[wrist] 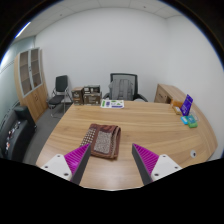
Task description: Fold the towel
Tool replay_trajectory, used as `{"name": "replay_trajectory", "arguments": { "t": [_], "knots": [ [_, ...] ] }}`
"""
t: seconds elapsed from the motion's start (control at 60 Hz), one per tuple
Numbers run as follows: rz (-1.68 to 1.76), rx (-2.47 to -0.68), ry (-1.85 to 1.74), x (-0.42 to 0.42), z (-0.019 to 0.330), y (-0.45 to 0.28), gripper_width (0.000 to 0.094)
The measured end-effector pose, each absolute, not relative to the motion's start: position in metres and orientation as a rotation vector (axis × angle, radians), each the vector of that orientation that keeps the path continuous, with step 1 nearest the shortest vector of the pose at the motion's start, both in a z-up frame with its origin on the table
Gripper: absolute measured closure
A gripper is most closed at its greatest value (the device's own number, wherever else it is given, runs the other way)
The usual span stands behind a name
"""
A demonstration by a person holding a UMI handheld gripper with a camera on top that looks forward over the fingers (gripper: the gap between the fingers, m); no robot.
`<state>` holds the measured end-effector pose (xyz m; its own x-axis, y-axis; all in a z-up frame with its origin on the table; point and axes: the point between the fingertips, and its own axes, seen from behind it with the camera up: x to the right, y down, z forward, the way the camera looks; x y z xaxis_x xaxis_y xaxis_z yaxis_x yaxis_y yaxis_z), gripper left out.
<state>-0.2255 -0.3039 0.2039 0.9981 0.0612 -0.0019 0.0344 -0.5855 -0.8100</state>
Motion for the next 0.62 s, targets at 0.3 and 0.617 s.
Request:
{"name": "replay_trajectory", "arguments": {
  "t": [0.3, 0.617],
  "knots": [
    [-0.013, -2.147, -0.056, -0.254, 0.253, -0.428, 0.0074],
    [-0.024, -2.127, -0.058, -0.265, 0.274, -0.477, 0.0074]
  ]
}}
